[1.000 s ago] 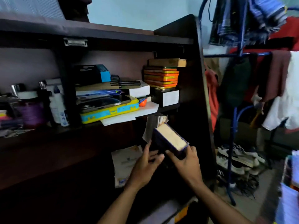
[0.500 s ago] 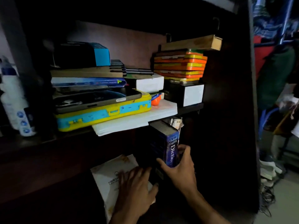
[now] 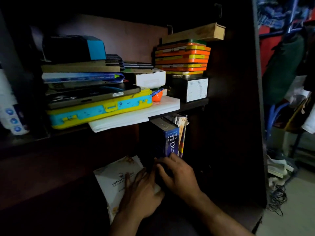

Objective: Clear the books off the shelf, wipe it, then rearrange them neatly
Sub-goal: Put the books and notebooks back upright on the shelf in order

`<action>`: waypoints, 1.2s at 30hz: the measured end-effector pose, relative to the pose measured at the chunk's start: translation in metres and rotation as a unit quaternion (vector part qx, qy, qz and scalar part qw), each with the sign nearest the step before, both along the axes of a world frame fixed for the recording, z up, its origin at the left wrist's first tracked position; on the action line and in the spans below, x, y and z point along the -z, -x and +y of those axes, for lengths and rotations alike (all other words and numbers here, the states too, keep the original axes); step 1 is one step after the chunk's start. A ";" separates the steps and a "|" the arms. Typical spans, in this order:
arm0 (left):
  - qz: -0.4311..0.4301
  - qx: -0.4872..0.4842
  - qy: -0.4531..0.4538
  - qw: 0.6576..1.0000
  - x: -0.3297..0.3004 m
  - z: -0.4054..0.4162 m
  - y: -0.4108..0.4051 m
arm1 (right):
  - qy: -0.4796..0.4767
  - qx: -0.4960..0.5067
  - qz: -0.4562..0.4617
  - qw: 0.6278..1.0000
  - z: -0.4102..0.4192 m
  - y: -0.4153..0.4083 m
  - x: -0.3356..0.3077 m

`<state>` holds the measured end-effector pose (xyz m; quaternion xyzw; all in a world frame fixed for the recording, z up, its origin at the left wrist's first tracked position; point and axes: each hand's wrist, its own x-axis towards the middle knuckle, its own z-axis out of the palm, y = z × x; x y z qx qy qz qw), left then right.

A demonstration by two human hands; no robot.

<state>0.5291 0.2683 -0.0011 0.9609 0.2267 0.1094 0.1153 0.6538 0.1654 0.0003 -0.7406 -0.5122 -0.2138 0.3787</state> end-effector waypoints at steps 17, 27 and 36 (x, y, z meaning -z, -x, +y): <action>-0.043 -0.035 -0.015 0.998 0.008 0.006 -0.004 | 0.372 0.039 -0.150 0.915 0.055 0.006 -0.032; -0.038 -0.034 -0.005 0.999 0.007 0.007 -0.003 | 0.490 0.141 -0.188 0.839 0.071 0.000 -0.025; -0.022 -0.046 -0.036 0.998 -0.011 -0.006 0.001 | 0.237 0.004 0.072 0.969 -0.022 0.025 -0.050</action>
